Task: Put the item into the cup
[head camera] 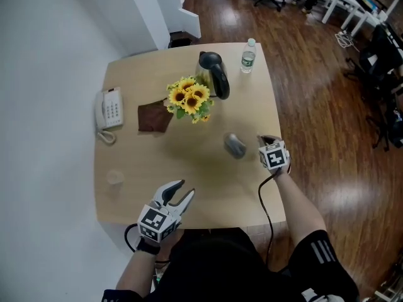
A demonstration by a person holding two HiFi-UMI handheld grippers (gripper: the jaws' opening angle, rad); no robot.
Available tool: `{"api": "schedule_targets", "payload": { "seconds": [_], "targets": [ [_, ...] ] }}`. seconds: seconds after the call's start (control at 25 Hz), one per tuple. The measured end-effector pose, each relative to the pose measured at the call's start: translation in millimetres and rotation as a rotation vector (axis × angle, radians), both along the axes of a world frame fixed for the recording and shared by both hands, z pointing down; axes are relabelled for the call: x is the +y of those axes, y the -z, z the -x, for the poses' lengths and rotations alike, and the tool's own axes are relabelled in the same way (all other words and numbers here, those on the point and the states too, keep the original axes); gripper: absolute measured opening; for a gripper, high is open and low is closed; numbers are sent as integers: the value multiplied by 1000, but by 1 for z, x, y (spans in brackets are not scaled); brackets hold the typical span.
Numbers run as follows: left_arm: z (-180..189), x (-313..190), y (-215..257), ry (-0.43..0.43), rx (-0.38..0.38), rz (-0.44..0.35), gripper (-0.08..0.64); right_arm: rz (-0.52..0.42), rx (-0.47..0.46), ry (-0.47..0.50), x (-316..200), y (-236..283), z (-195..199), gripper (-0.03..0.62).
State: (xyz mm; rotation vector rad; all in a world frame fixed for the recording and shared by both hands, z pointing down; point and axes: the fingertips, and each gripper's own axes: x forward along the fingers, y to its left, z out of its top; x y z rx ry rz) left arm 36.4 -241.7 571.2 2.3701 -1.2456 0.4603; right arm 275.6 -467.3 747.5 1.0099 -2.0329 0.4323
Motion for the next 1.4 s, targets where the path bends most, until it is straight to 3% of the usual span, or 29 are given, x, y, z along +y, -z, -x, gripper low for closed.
{"api": "schedule_targets", "payload": {
  "seconds": [0.24,0.52,0.92,1.16,1.4],
  "targets": [
    [24,12,6,48,-11,-30,155,-84,-114,95,9,68,61,11],
    [90,33,21,165,-2,-72,155,-137,-220,286,54,126,184,11],
    [216,93,25,270,9,-88,155,-103,-279,475,146,150,366,9],
    [287,123,12,291,15,-96,155,-63,-312,570,198,149,476,11],
    [335,144,5,333,17,-82,155,1,-325,658,239,132,563,11]
  ]
}}
